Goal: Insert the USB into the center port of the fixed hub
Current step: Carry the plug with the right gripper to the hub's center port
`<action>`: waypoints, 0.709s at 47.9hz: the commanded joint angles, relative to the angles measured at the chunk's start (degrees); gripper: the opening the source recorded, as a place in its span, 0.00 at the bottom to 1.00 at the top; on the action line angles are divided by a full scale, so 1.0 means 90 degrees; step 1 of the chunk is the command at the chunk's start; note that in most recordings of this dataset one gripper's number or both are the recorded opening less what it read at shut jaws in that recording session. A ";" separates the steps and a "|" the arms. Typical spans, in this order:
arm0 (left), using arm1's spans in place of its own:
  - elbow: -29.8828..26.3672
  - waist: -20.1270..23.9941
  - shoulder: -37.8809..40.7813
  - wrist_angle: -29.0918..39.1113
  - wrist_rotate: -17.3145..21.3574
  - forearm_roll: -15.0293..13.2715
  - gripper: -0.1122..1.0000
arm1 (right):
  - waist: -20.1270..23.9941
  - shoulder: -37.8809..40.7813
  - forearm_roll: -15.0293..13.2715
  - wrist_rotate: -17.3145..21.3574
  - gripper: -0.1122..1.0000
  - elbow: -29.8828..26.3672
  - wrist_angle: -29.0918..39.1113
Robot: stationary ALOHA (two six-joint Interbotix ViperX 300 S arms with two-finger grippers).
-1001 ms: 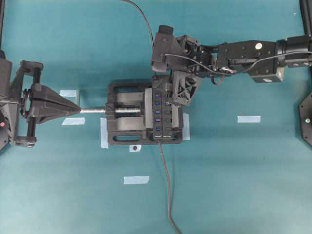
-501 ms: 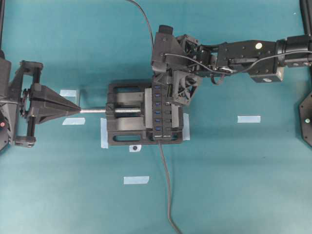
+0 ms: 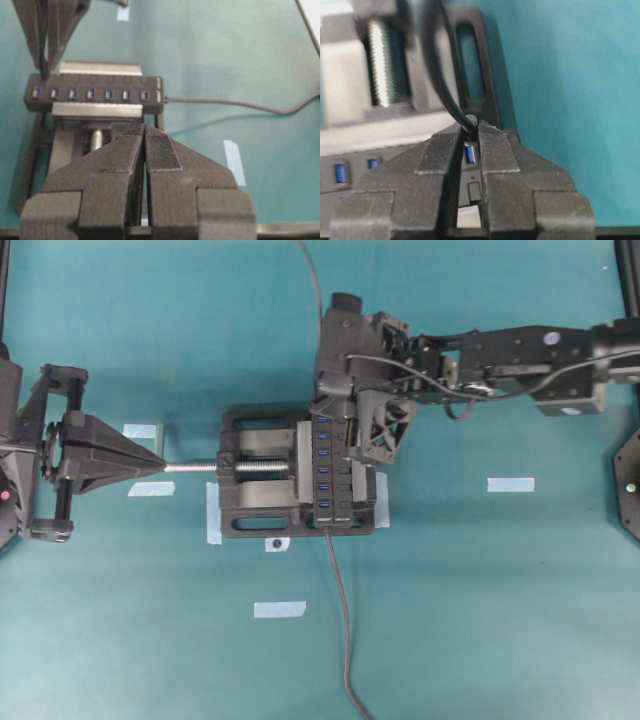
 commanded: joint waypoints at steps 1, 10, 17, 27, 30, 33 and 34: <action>-0.0107 0.0000 0.0000 -0.0059 -0.0010 0.0020 0.10 | 0.0010 -0.0322 0.0039 0.0020 0.18 0.0000 -0.0049; -0.0117 0.0000 0.0000 -0.0059 -0.0020 0.0020 0.10 | 0.0117 -0.0459 0.0137 0.0029 0.18 0.0117 -0.0039; -0.0107 0.0000 0.0000 -0.0068 -0.0020 0.0020 0.10 | 0.0234 -0.0449 0.0156 0.0039 0.18 0.0186 -0.0049; -0.0107 0.0000 0.0000 -0.0127 -0.0029 0.0020 0.10 | 0.0313 -0.0430 0.0156 0.0156 0.18 0.0195 -0.0049; -0.0107 0.0000 0.0000 -0.0127 -0.0029 0.0010 0.10 | 0.0332 -0.0420 0.0156 0.0186 0.18 0.0205 -0.0049; -0.0107 -0.0010 0.0000 -0.0137 -0.0029 0.0020 0.10 | 0.0371 -0.0420 0.0156 0.0195 0.18 0.0205 -0.0068; -0.0107 0.0000 0.0010 -0.0137 -0.0029 0.0020 0.10 | 0.0381 -0.0410 0.0156 0.0195 0.18 0.0205 -0.0078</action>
